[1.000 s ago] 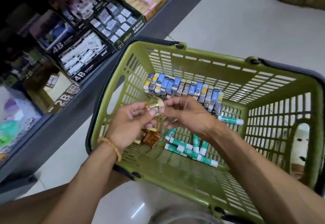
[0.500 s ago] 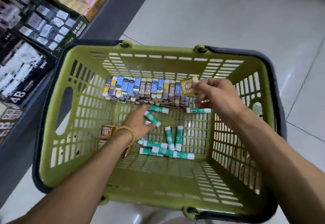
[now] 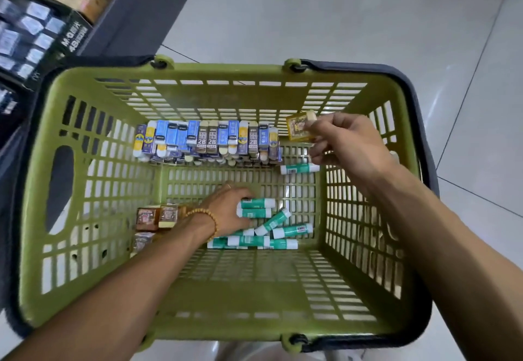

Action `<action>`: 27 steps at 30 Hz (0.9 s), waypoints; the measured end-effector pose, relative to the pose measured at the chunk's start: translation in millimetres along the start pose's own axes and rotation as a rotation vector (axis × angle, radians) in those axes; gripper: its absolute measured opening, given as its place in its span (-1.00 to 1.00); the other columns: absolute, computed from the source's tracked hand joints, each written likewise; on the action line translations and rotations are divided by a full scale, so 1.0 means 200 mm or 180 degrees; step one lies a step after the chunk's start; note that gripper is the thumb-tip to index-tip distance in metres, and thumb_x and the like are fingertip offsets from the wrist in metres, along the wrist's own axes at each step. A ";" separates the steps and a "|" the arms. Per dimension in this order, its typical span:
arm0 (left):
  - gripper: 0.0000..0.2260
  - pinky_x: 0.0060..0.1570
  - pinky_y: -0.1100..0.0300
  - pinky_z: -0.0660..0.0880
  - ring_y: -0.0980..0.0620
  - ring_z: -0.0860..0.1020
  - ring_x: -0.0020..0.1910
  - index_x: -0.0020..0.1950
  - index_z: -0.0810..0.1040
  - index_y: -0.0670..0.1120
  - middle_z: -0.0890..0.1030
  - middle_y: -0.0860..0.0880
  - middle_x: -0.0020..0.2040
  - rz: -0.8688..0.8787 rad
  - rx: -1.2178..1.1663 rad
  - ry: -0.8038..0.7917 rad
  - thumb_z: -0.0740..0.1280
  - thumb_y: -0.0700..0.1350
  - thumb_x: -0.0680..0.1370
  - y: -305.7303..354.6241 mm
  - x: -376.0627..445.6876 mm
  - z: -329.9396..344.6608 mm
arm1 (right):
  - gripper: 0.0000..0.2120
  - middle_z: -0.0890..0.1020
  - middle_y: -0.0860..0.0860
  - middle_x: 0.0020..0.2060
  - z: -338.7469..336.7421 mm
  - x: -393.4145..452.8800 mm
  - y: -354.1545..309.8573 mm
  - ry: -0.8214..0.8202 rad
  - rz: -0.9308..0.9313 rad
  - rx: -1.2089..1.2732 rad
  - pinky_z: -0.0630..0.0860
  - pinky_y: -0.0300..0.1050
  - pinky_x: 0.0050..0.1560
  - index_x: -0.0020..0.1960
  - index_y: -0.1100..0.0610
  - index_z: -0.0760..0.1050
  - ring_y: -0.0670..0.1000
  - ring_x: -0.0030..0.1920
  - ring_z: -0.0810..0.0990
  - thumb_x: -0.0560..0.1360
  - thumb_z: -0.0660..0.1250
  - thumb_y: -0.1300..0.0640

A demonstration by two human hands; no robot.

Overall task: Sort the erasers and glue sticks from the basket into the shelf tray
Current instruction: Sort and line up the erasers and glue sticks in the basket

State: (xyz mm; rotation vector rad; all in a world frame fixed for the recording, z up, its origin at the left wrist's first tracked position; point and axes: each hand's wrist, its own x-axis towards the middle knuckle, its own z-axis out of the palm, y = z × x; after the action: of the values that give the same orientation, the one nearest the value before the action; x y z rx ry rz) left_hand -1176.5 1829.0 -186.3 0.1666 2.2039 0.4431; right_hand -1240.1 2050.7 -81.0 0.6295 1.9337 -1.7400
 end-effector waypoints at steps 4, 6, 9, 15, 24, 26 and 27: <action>-0.47 0.36 0.05 0.34 -0.07 0.32 0.41 0.41 0.39 0.04 0.35 -0.08 0.43 0.0013 0.0212 0.0245 0.38 0.18 0.50 0.03 0.00 0.03 | -0.90 0.56 0.01 -0.33 -0.02 0.00 0.00 0.0054 -0.0003 0.0021 0.55 -0.18 -0.27 -0.04 0.22 0.58 -0.05 -0.35 0.54 0.57 0.37 0.17; -0.50 0.34 0.05 0.36 -0.05 0.35 0.38 0.40 0.39 0.00 0.40 -0.04 0.39 0.0266 0.0352 0.0591 0.34 0.16 0.52 0.08 0.02 0.01 | -0.89 0.57 0.03 -0.30 -0.03 0.00 0.00 0.0102 -0.0021 0.0008 0.55 -0.19 -0.26 -0.02 0.23 0.59 -0.04 -0.33 0.54 0.57 0.37 0.17; -0.49 0.30 0.05 0.38 0.01 0.32 0.36 0.45 0.33 -0.01 0.36 0.02 0.39 0.0883 0.0385 0.0737 0.33 0.09 0.54 0.19 0.07 0.00 | -0.88 0.57 0.04 -0.26 -0.04 0.00 0.00 0.0154 -0.0010 0.0034 0.55 -0.19 -0.25 0.00 0.22 0.59 -0.04 -0.32 0.54 0.58 0.36 0.16; -0.40 0.49 0.00 0.16 -0.03 0.08 0.53 0.55 0.12 -0.05 0.15 -0.02 0.56 0.1045 0.0455 0.0664 0.29 -0.01 0.58 0.41 0.20 0.04 | -0.89 0.58 0.01 -0.32 -0.04 0.03 -0.01 0.0219 0.0022 -0.0093 0.55 -0.16 -0.24 -0.04 0.18 0.59 -0.05 -0.35 0.56 0.57 0.38 0.12; -0.63 0.48 -0.01 0.10 -0.06 0.14 0.51 0.38 0.40 0.12 0.48 0.04 0.34 0.1056 0.0488 0.0248 0.30 -0.05 0.58 0.38 0.22 0.07 | -0.89 0.57 -0.04 -0.36 -0.03 0.02 -0.01 0.0256 0.0002 -0.0114 0.54 -0.16 -0.25 -0.12 0.15 0.57 -0.04 -0.33 0.53 0.56 0.38 0.14; -0.65 0.42 -0.05 0.22 -0.04 0.23 0.44 0.33 0.44 0.17 0.53 0.08 0.26 0.1123 0.0600 0.0106 0.33 -0.05 0.55 0.38 0.22 0.07 | -0.89 0.58 -0.07 -0.37 -0.03 0.03 0.00 0.0265 -0.0022 -0.0160 0.56 -0.19 -0.26 -0.10 0.16 0.59 -0.05 -0.33 0.55 0.56 0.39 0.12; -0.65 0.37 -0.03 0.26 -0.02 0.29 0.38 0.32 0.45 0.18 0.53 0.09 0.24 0.1175 0.0676 0.0024 0.33 -0.06 0.55 0.38 0.21 0.07 | -0.88 0.58 -0.07 -0.36 -0.03 0.03 0.00 0.0267 -0.0031 -0.0164 0.57 -0.20 -0.26 -0.08 0.17 0.60 -0.06 -0.32 0.55 0.55 0.39 0.11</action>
State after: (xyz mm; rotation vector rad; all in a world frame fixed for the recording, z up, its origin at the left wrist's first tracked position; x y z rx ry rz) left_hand -1194.1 1914.4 -198.1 0.6944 2.2282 0.4076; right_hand -1245.2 2057.7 -84.5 0.6857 2.0345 -1.6889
